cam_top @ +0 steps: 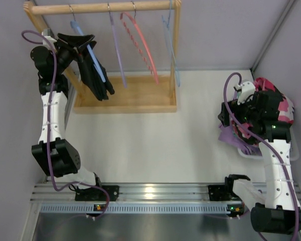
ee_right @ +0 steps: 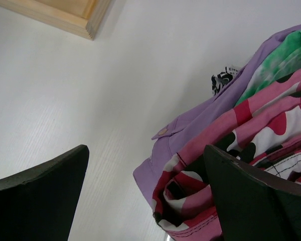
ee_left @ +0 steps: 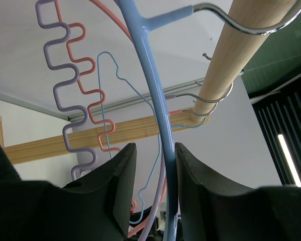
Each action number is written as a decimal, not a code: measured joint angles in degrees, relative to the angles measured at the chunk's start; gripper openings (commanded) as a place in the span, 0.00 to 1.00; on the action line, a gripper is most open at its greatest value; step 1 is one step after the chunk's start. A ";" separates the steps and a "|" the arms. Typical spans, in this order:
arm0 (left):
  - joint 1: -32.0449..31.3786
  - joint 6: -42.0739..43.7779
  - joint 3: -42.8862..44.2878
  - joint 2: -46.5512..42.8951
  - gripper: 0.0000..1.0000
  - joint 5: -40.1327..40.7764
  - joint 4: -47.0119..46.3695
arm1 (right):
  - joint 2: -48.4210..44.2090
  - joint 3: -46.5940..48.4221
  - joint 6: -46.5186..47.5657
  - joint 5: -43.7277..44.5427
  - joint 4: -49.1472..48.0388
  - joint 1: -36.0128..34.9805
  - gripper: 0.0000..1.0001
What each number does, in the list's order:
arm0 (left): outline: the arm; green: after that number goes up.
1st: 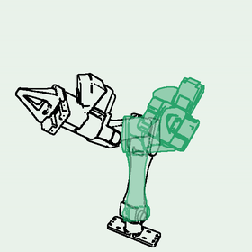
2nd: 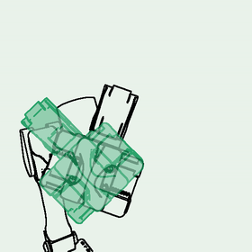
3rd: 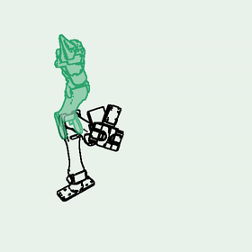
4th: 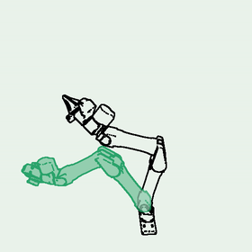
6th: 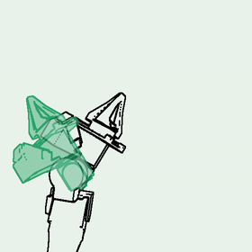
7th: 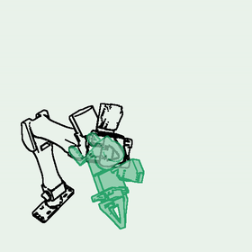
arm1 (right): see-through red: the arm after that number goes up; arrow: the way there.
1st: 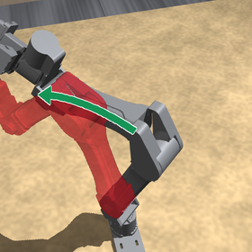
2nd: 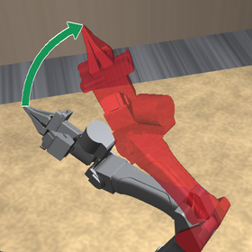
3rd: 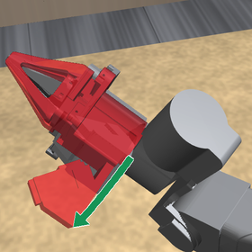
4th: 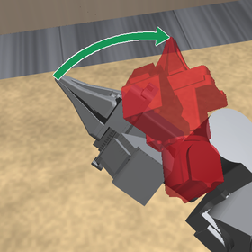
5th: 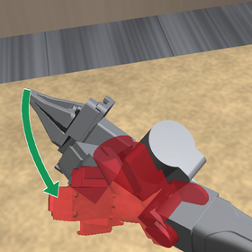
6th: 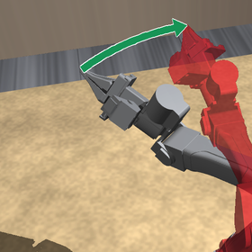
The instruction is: Remove the trousers from the hanger
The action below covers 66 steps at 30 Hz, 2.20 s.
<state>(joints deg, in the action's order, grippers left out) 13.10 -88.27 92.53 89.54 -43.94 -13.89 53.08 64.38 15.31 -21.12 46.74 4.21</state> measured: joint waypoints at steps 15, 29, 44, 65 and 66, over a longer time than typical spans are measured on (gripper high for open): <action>-1.22 0.31 0.26 0.00 0.00 0.04 -0.83 | 0.20 0.00 -0.09 0.00 -0.02 0.00 0.99; -1.25 -3.89 10.97 1.20 0.00 -0.15 5.29 | 0.11 0.02 0.00 0.00 -0.02 0.00 0.99; -1.27 -5.20 -7.82 -16.46 0.00 -2.08 4.20 | -0.24 5.25 1.25 -7.50 -0.68 -0.39 0.99; -1.36 -7.91 -21.90 -38.38 0.00 -3.23 1.49 | 0.09 1.05 0.61 -1.31 -34.16 -40.46 0.99; -1.36 -7.89 -21.90 -38.82 0.00 -3.23 1.49 | 0.44 -0.44 0.57 -0.37 -37.44 -43.04 0.99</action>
<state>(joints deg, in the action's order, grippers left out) 11.75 -96.16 70.63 50.72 -47.18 -12.40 53.52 63.94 15.88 -21.50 9.30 -38.83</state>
